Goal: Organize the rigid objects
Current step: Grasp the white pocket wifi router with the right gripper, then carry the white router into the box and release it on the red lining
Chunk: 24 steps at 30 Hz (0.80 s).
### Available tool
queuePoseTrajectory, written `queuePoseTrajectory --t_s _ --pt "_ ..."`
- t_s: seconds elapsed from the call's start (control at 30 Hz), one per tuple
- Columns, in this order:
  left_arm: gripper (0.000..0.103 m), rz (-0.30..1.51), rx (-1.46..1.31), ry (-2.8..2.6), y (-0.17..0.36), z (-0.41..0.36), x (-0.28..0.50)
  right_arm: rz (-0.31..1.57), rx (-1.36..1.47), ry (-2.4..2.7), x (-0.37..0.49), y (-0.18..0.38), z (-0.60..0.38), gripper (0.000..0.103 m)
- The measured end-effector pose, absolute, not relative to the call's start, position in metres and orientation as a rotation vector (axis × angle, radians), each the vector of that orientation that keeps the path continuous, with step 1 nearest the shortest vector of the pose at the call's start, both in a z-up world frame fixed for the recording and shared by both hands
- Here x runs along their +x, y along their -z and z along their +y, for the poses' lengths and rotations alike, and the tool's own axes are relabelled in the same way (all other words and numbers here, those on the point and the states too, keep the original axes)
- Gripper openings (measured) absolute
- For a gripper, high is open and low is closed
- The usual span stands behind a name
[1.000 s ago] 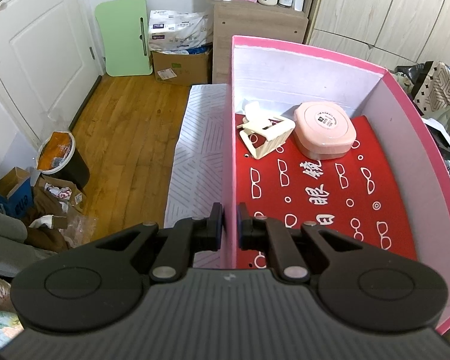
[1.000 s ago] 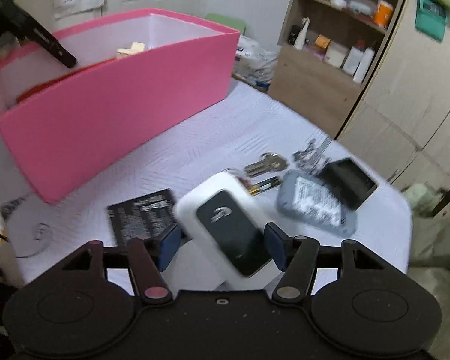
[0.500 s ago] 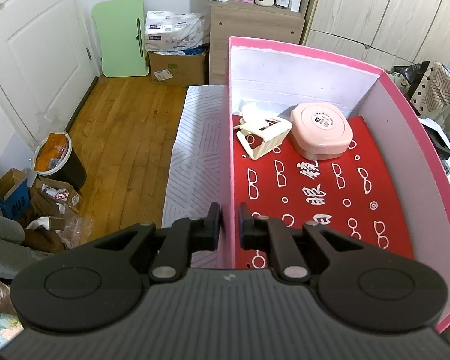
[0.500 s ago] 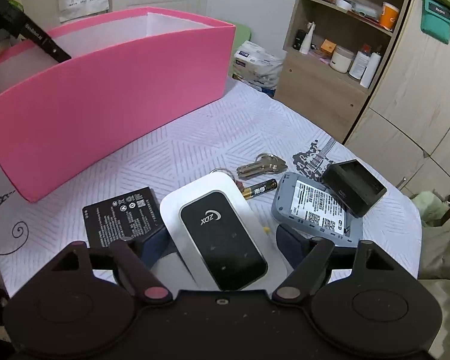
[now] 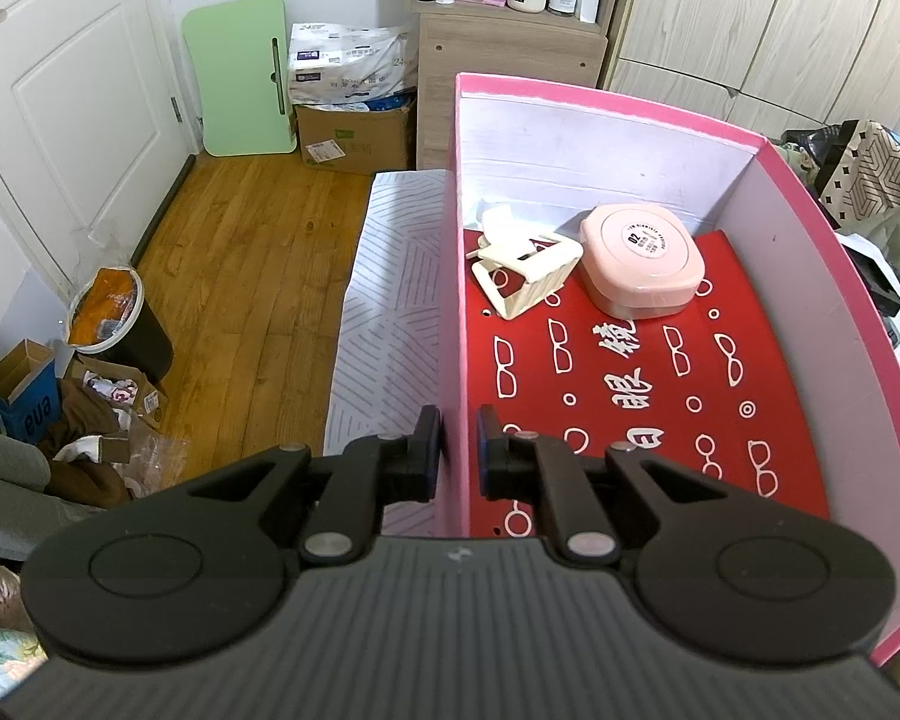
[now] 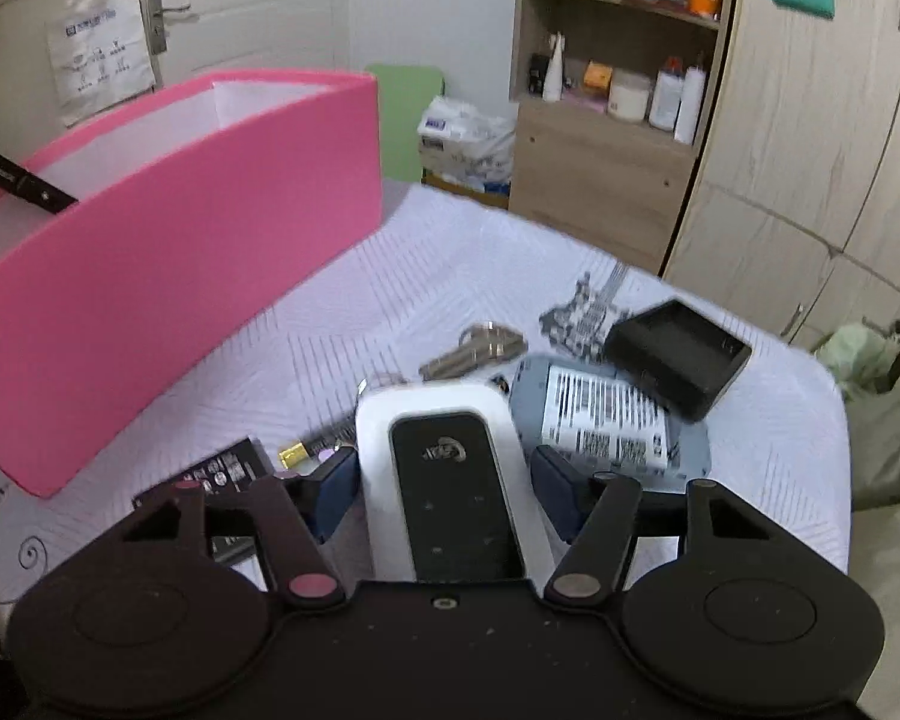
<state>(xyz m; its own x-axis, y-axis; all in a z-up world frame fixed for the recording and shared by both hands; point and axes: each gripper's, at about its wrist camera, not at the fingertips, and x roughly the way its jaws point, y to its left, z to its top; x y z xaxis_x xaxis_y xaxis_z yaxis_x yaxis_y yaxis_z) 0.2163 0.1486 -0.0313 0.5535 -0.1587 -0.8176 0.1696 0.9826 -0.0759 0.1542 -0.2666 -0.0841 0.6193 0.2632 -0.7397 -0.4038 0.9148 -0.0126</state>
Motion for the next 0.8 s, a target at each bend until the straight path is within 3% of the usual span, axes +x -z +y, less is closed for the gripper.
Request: queuePoseTrajectory --t_s 0.23,0.8 --pt "0.01 0.965 0.003 0.195 0.031 0.147 0.216 0.852 -0.145 -0.394 0.156 0.093 -0.272 0.068" --pt "0.01 0.964 -0.018 0.197 0.031 0.15 0.216 0.735 -0.137 -0.33 0.145 0.068 -0.269 0.067"
